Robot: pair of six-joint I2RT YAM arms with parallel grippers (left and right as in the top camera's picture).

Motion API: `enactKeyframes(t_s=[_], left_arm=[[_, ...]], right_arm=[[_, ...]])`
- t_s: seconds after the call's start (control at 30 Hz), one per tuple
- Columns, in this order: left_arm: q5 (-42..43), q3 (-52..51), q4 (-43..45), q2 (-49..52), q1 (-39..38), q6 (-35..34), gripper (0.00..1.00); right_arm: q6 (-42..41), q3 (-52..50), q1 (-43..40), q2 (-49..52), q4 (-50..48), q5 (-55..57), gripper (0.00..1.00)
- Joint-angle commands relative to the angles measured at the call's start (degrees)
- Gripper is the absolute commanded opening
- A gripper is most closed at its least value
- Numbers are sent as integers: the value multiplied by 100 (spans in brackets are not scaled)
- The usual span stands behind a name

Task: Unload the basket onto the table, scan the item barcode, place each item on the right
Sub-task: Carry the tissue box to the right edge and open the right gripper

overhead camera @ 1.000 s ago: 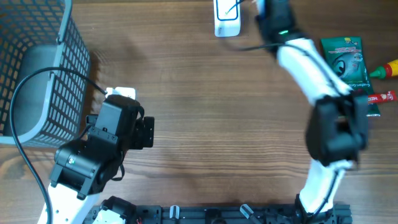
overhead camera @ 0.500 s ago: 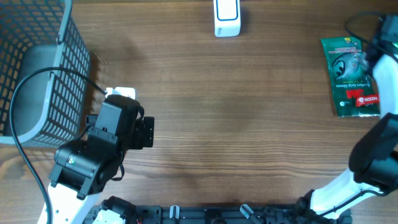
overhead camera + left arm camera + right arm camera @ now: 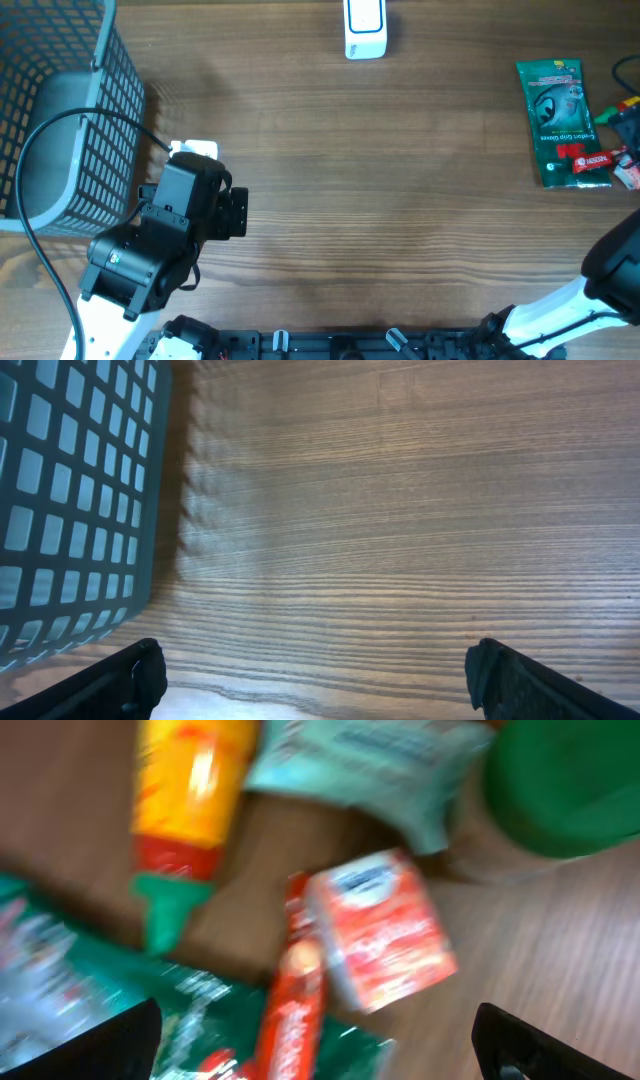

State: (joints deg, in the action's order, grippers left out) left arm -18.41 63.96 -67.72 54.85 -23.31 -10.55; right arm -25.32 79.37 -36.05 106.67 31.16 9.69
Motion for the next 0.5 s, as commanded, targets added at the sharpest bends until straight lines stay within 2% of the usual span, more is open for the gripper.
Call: enactKeyframes(t_s=[0.0,0.23,0.3,0.47], left_arm=[[-52,0,17,-9,-4,70,100],[-52,0,17,-9,-4,70,100],[-52,0,17,-9,-4,70,100],[-52,0,17,-9,-4,70,100]], right_arm=[[131,-4,138,-986,-201,-2334,100],[555,-4,984,-3281,-79,-3803,100],[57,-4,1222,-3910,227,-4179,100],[-1952,-4,1344,-4793,951,-4207,100]])
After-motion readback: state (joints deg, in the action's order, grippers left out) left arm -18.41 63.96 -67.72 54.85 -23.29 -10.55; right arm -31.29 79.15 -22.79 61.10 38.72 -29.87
